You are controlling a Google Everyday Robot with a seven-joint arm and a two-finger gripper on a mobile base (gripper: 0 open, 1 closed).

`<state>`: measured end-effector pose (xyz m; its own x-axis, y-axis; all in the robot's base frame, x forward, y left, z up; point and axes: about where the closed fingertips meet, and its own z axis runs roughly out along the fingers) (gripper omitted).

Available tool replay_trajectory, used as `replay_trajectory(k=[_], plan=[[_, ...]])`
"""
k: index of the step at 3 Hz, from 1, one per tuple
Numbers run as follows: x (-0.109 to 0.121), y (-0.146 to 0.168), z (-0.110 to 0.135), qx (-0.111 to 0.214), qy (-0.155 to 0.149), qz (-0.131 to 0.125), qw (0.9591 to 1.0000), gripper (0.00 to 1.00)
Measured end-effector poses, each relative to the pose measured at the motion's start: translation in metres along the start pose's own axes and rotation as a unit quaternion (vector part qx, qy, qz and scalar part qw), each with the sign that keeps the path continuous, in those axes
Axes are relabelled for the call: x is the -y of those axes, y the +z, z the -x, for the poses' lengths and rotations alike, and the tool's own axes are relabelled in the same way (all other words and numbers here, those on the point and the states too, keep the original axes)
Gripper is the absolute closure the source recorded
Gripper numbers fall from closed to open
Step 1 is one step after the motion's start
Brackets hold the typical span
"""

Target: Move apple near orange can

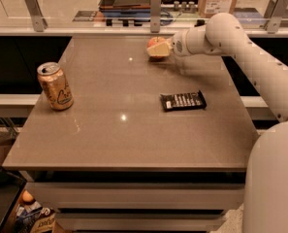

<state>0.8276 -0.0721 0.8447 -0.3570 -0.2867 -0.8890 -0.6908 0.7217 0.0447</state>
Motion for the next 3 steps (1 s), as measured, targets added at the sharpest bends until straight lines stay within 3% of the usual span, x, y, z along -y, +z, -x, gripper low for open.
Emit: replay_trajectory(k=[1, 2, 3], plan=[[-0.0019, 0.0029, -0.001, -0.001, 0.0, 0.002, 1.0, 1.0], [-0.002, 0.003, -0.001, -0.001, 0.0, 0.002, 1.0, 1.0], [-0.0008, 0.0033, -0.0012, 0.002, 0.009, 0.019, 0.9998, 1.0]])
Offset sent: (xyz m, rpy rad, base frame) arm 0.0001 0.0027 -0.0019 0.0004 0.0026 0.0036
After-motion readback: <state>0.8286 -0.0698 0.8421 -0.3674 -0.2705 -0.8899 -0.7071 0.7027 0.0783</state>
